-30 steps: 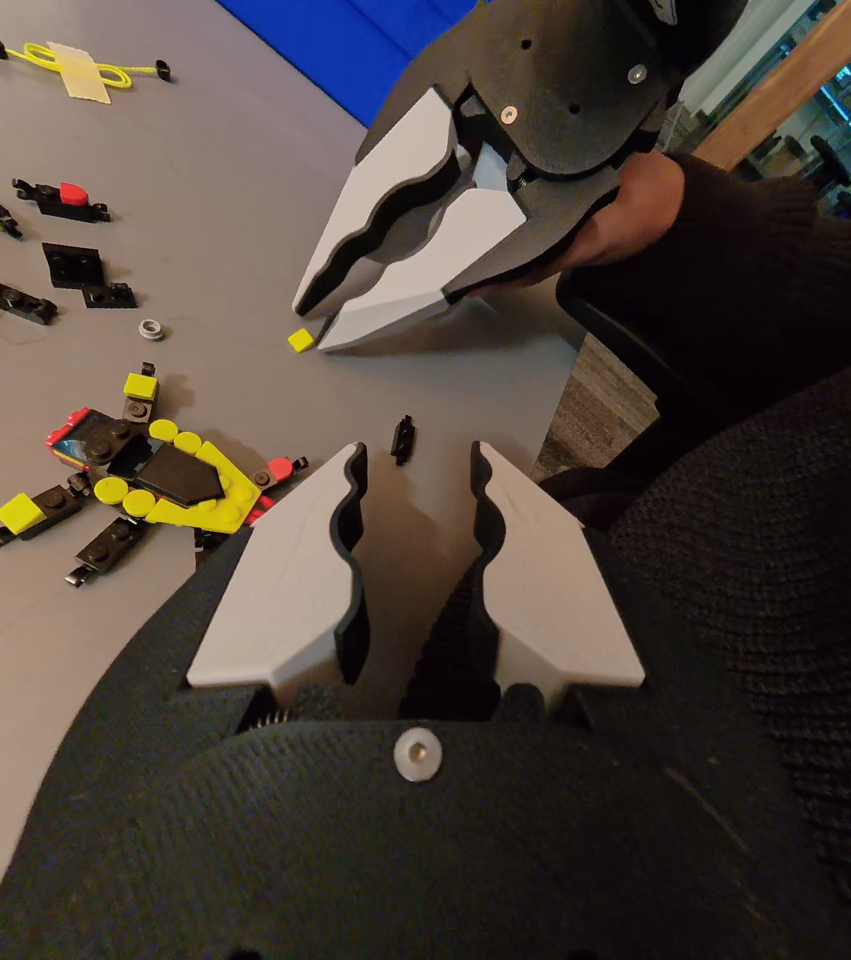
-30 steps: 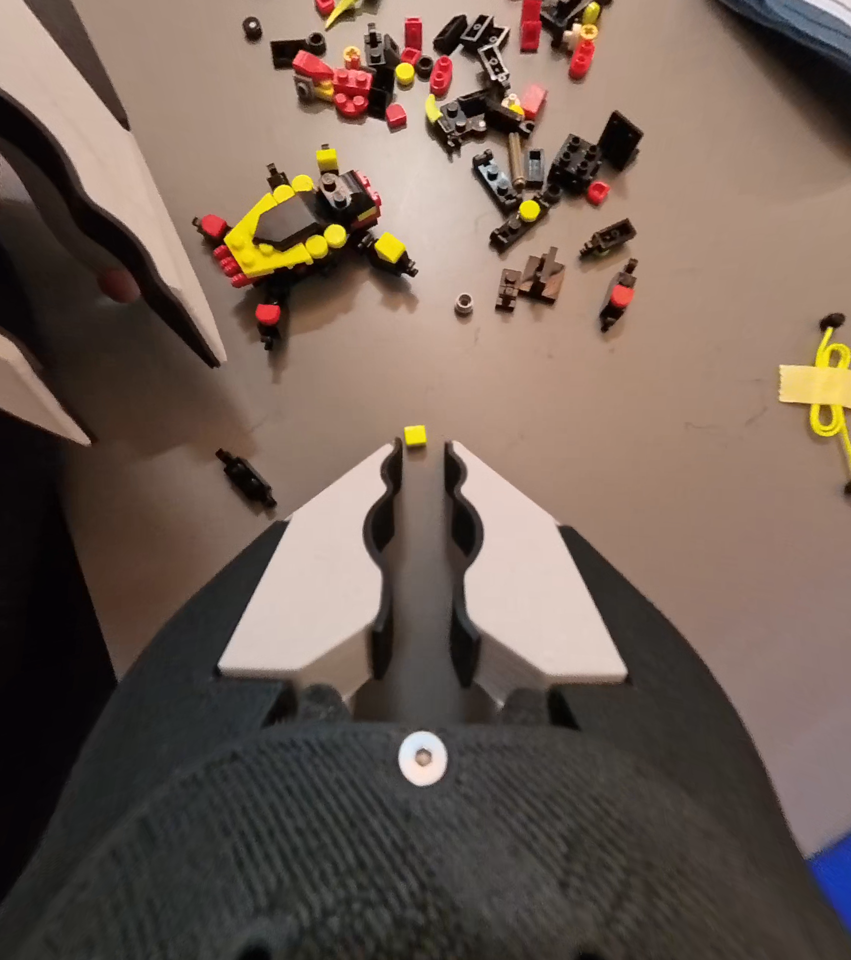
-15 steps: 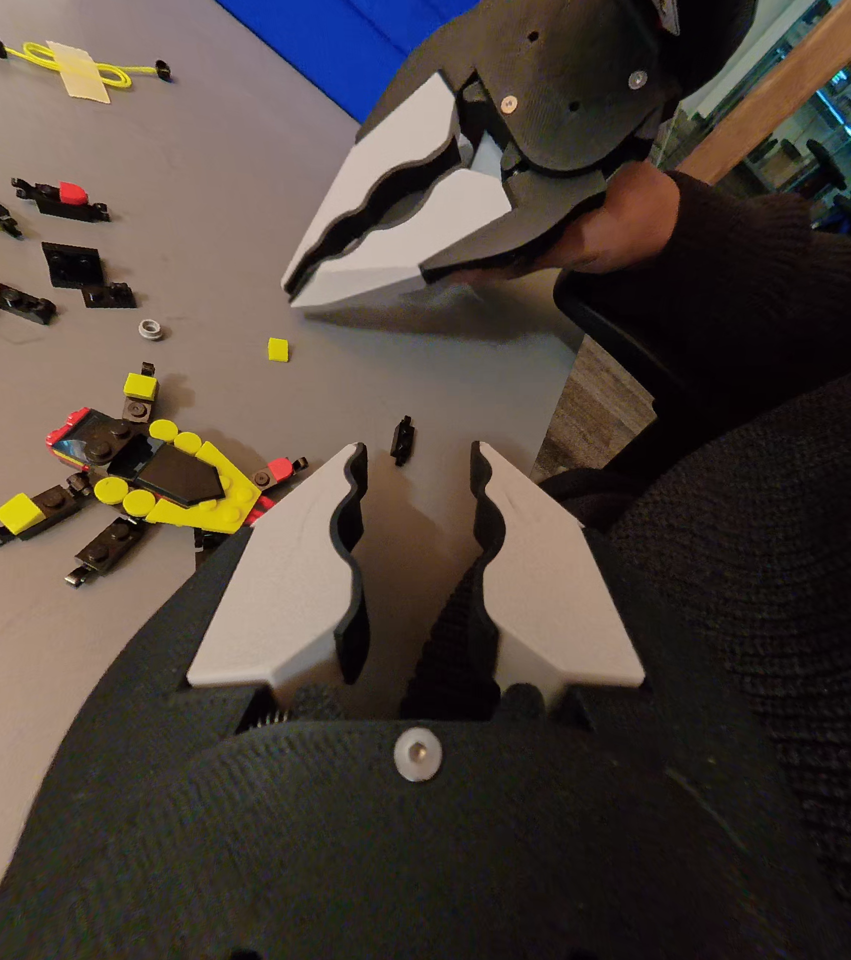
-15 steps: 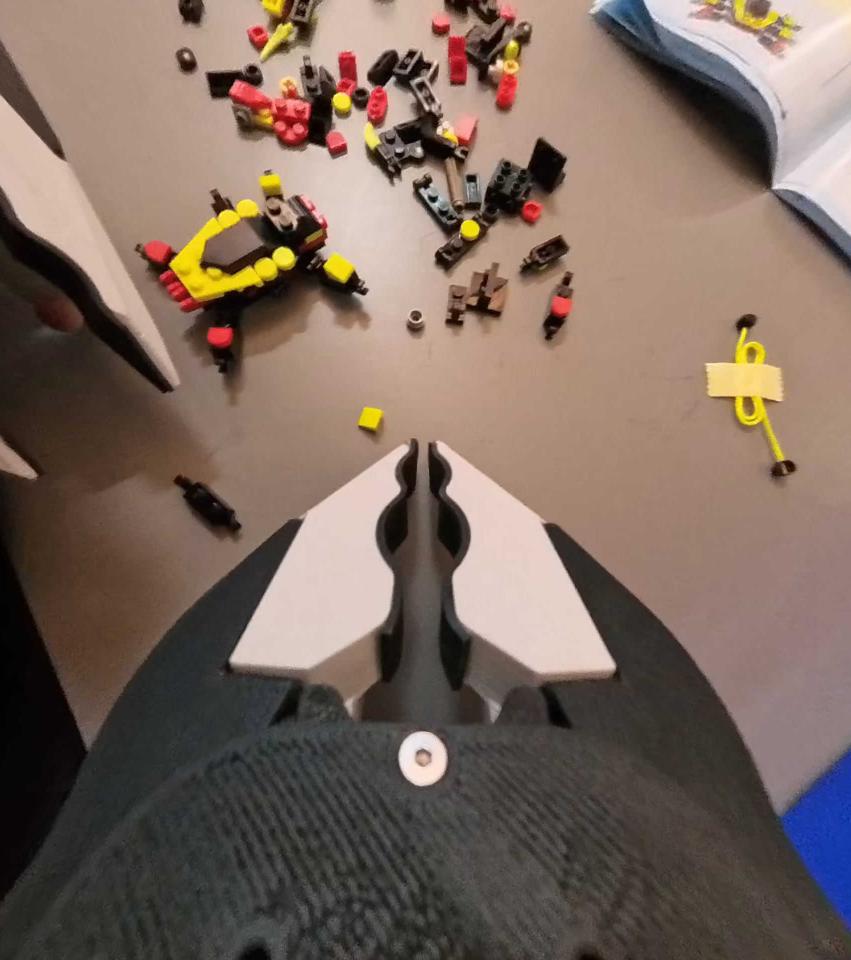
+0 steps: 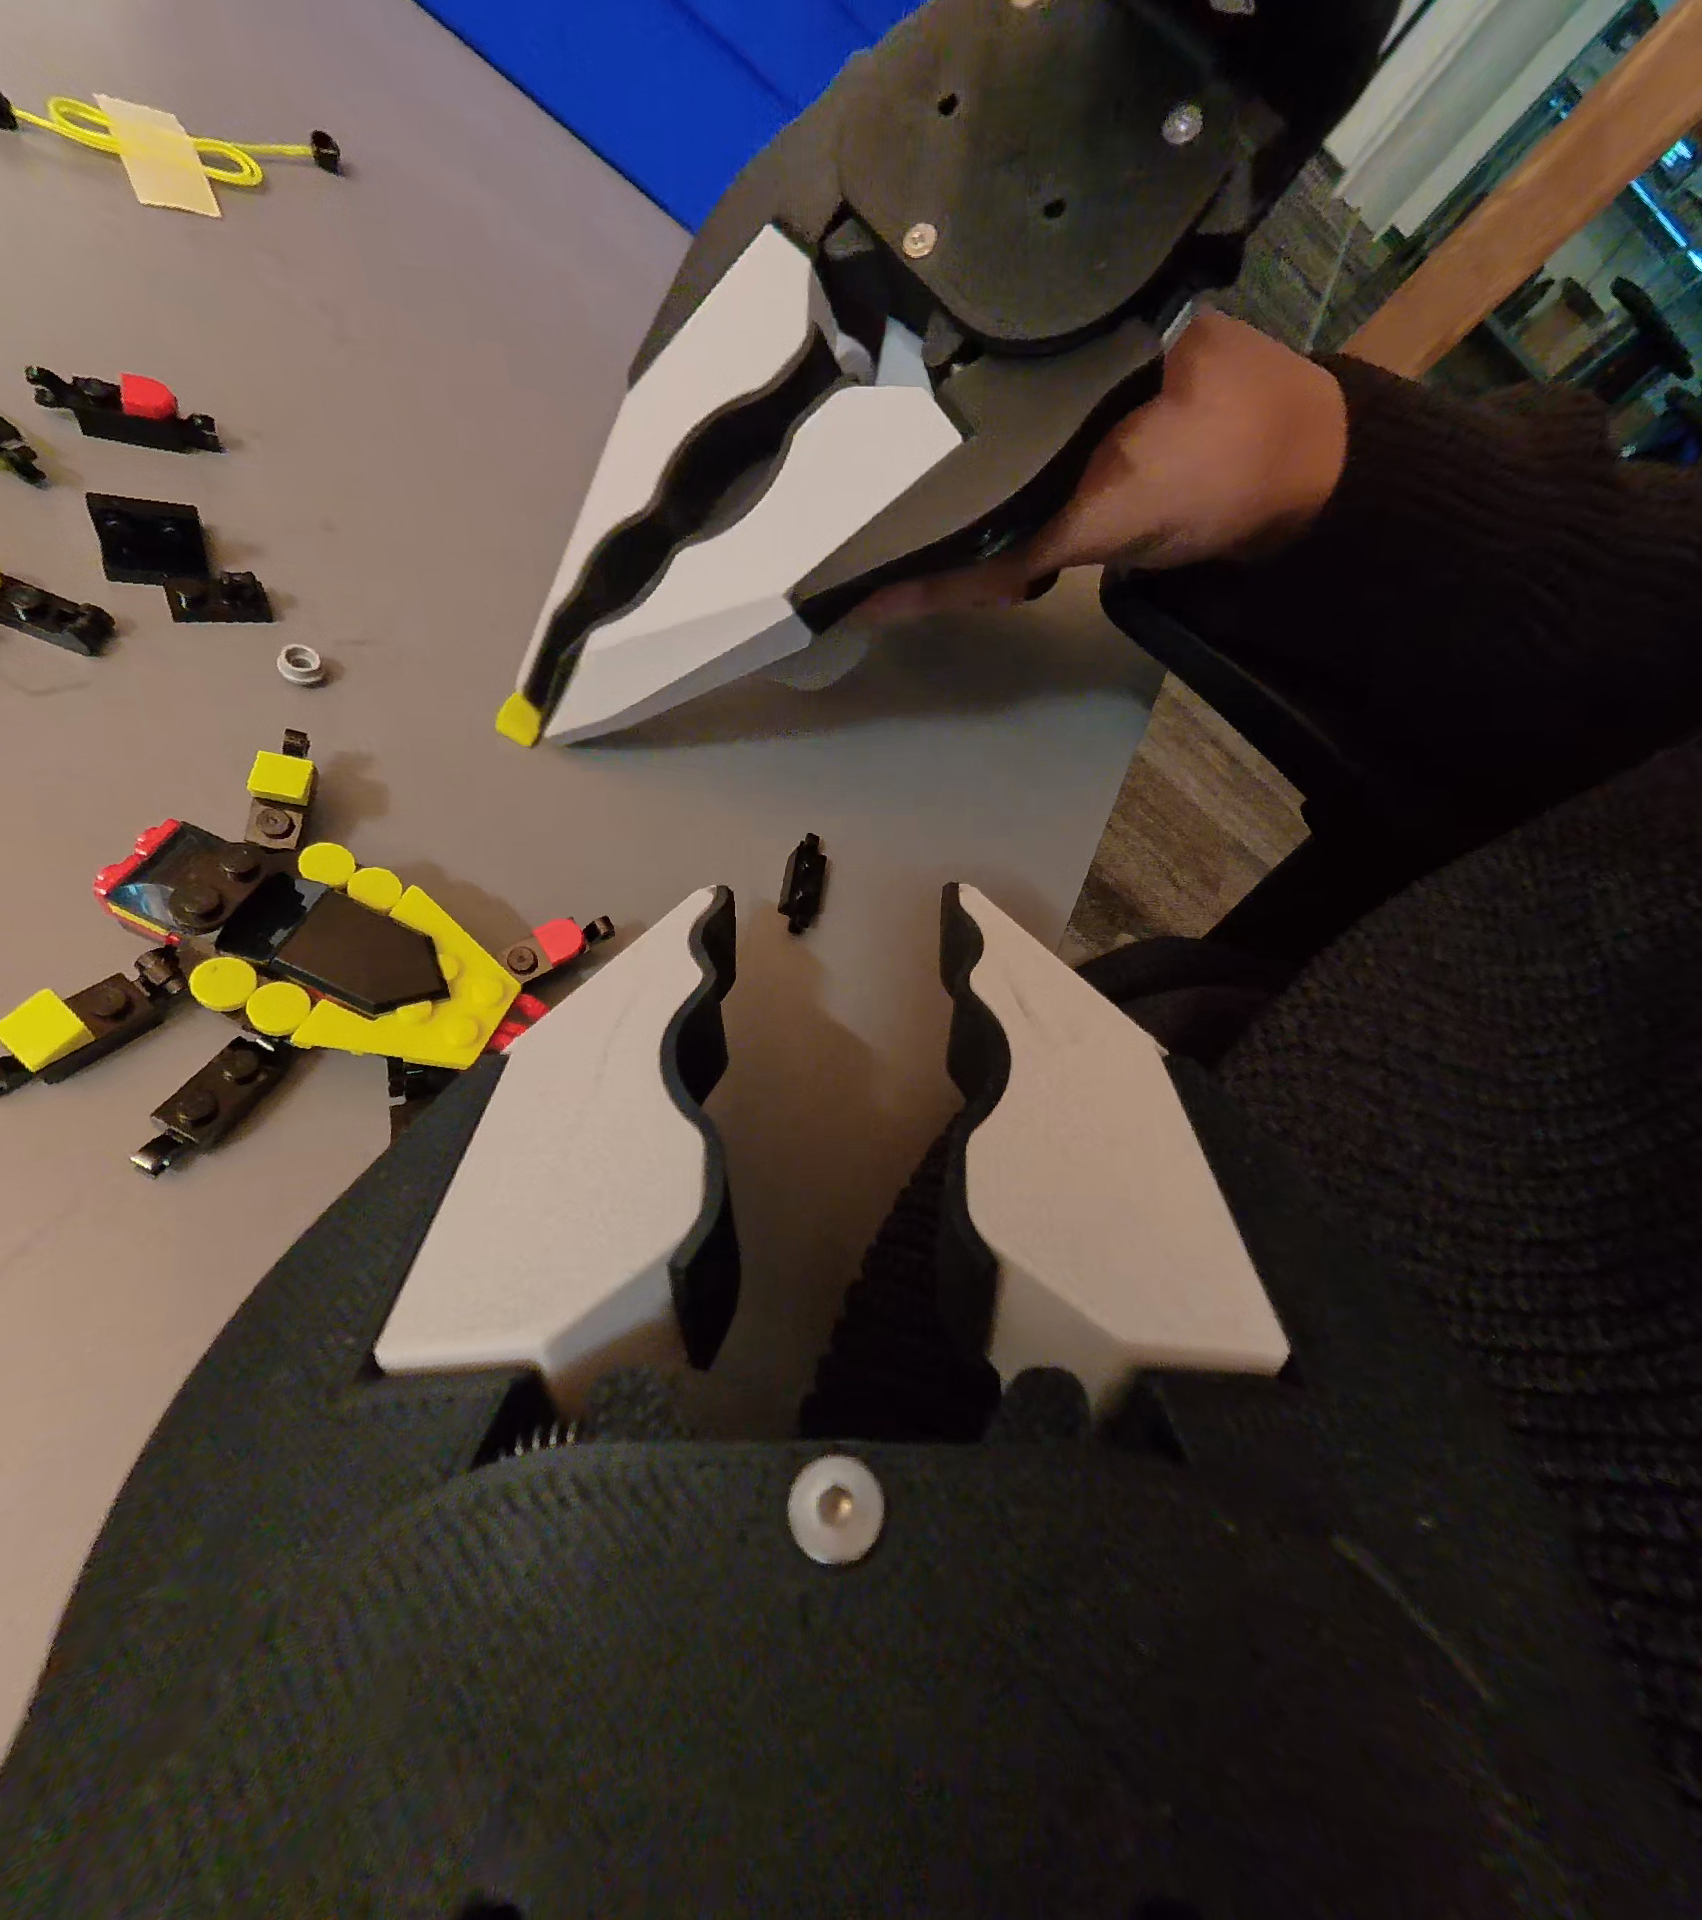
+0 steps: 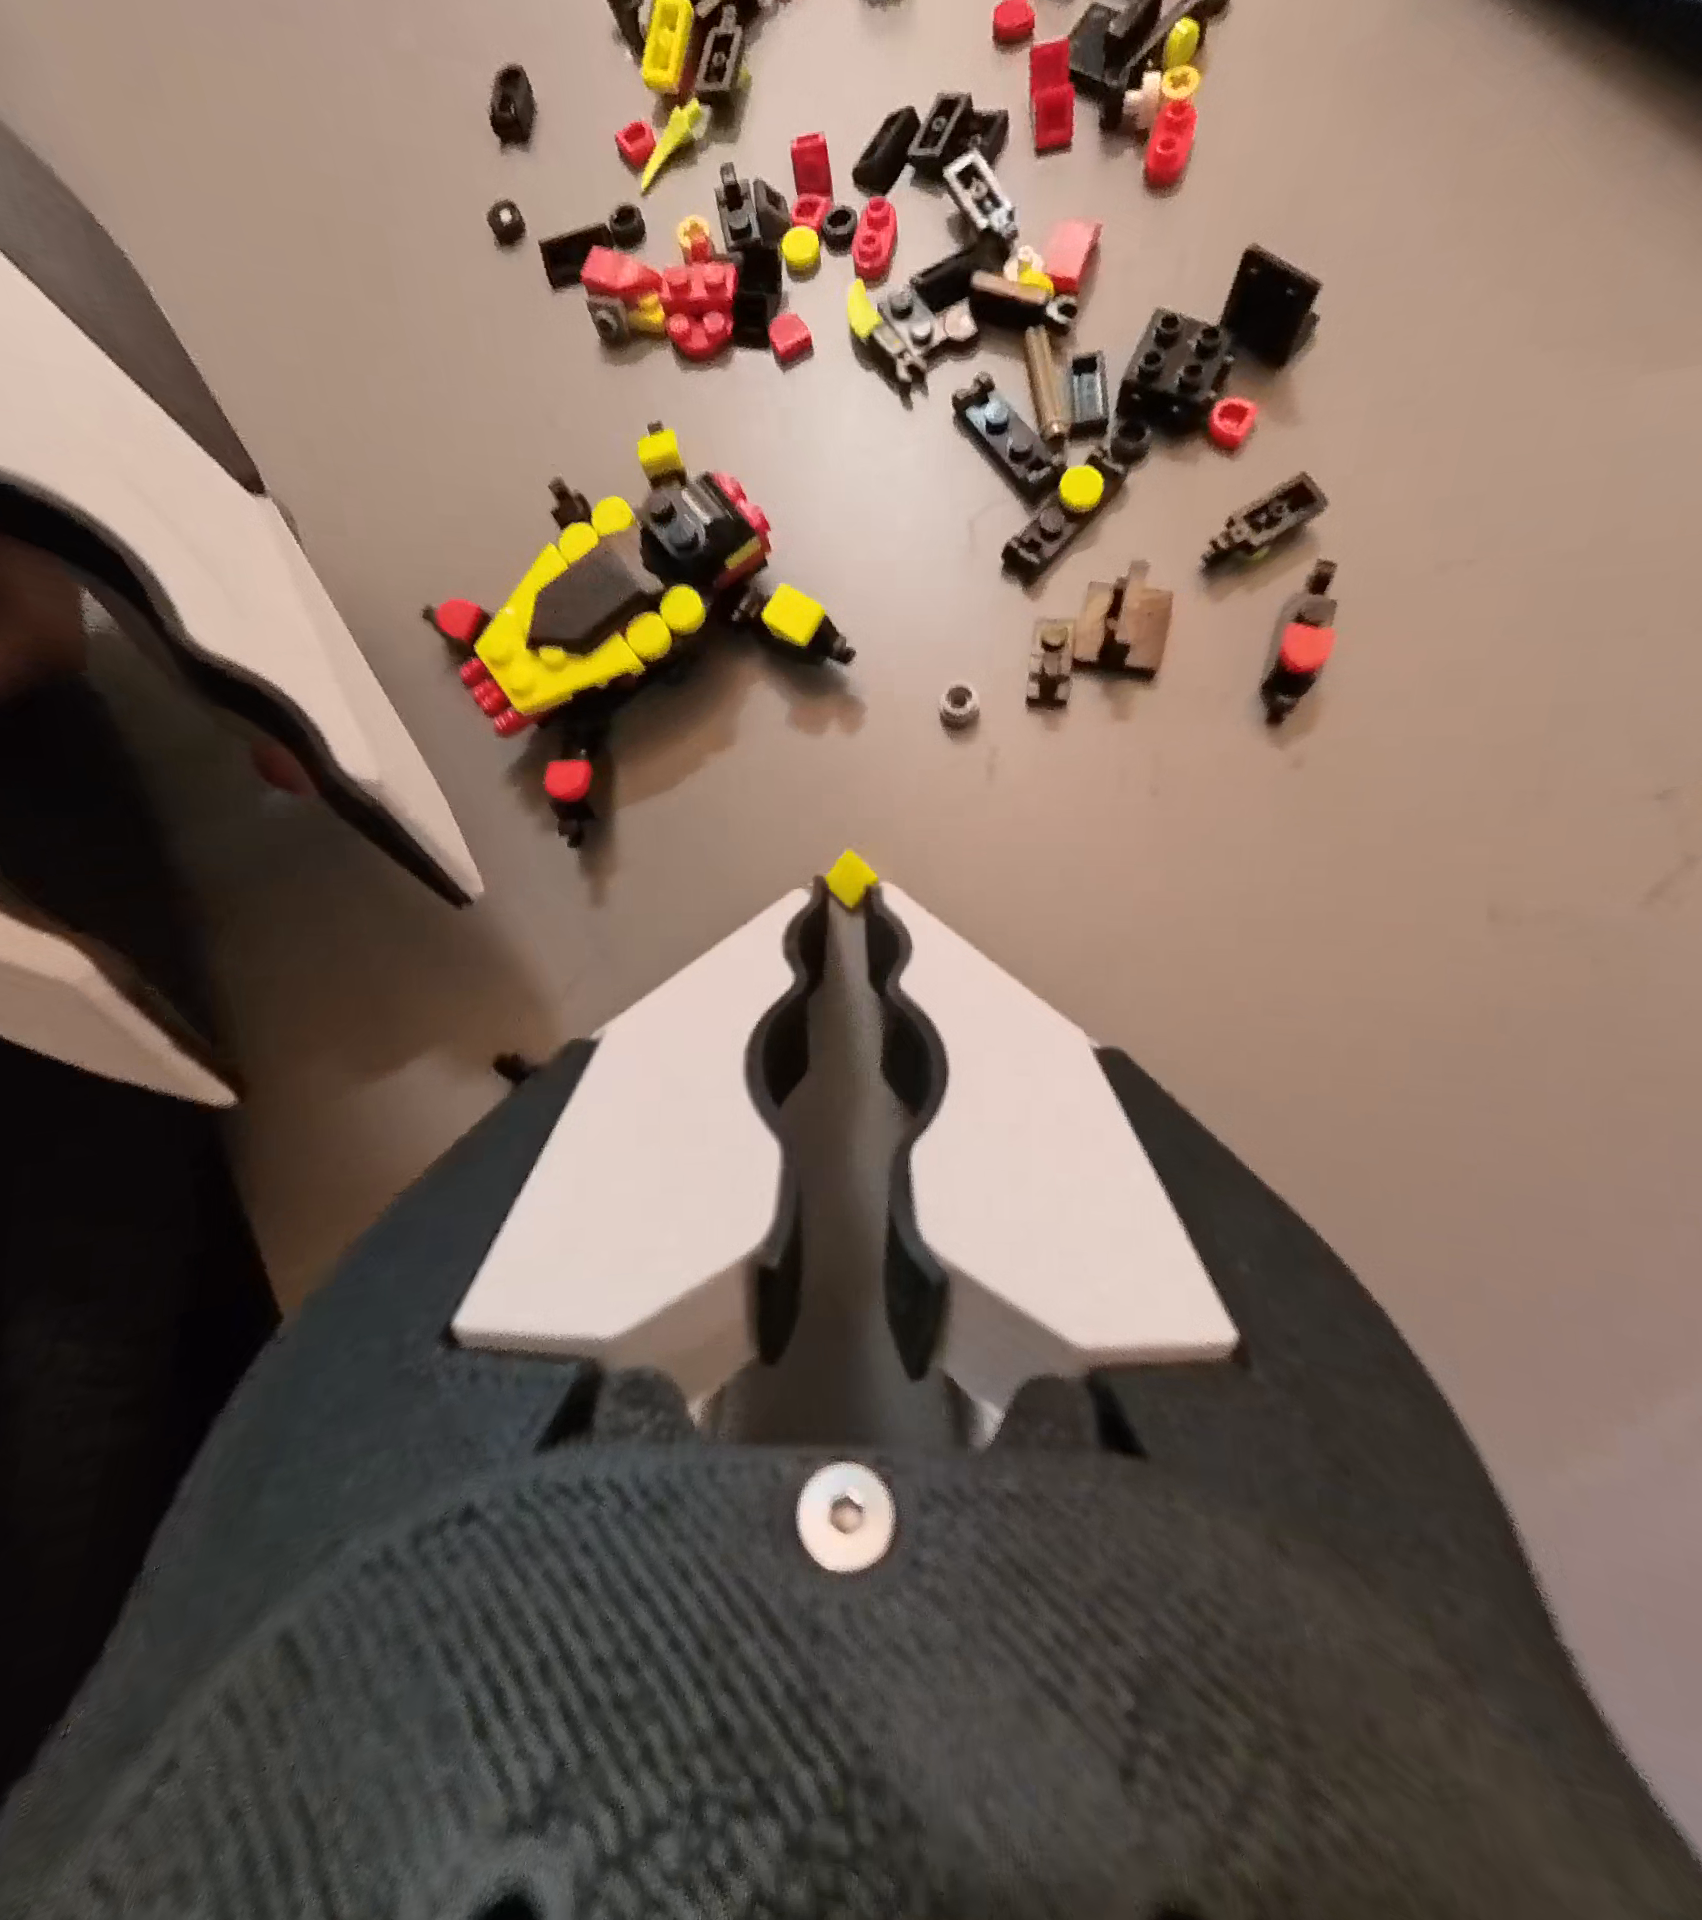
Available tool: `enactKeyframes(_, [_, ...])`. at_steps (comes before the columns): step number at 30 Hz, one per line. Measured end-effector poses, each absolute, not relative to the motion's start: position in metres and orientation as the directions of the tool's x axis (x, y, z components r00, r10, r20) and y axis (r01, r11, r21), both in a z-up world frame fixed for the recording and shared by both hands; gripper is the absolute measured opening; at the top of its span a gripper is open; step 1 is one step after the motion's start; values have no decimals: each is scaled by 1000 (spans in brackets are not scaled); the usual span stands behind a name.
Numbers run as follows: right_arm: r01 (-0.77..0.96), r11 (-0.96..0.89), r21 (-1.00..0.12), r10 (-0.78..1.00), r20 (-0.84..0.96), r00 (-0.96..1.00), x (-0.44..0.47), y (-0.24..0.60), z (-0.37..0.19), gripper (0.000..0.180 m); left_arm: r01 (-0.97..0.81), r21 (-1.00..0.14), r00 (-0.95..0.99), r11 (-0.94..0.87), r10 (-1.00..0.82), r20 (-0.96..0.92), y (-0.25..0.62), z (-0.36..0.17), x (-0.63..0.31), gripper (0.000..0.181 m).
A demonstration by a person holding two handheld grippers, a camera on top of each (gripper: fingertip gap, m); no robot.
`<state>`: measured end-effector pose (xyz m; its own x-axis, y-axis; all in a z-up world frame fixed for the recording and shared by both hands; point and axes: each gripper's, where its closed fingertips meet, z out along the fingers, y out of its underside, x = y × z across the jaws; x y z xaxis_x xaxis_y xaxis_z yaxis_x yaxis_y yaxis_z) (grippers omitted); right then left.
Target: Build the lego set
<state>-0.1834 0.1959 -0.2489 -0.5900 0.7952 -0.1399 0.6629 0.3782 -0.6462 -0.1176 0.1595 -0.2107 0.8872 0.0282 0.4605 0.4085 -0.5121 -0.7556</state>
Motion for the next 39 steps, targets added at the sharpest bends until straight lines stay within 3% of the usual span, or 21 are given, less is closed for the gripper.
enactKeyframes(6, [655,370,-658,793,-144,-592,-187,180,-247,13,404,-760,890,-509,27,456,157,-209,-119,35])
enactKeyframes(11, [615,377,-693,818,-62,-571,-192,183,-238,9,408,-764,890,-500,31,455,155,-207,-123,35])
enactKeyframes(21, [562,517,-646,738,4,-675,-186,181,-246,6,411,-760,888,-503,33,458,153,-207,-125,35])
enactKeyframes(26, [369,590,-718,507,-26,-861,-141,175,-221,6,408,-749,886,-522,30,462,155,-212,-123,33])
enactKeyframes(31, [287,679,-676,367,-26,-930,-116,186,-223,6,388,-734,899,-557,53,435,157,-221,-119,30])
enactKeyframes(39, [219,742,-634,250,-42,-967,-113,173,-240,6,379,-699,907,-607,91,412,160,-235,-119,1])
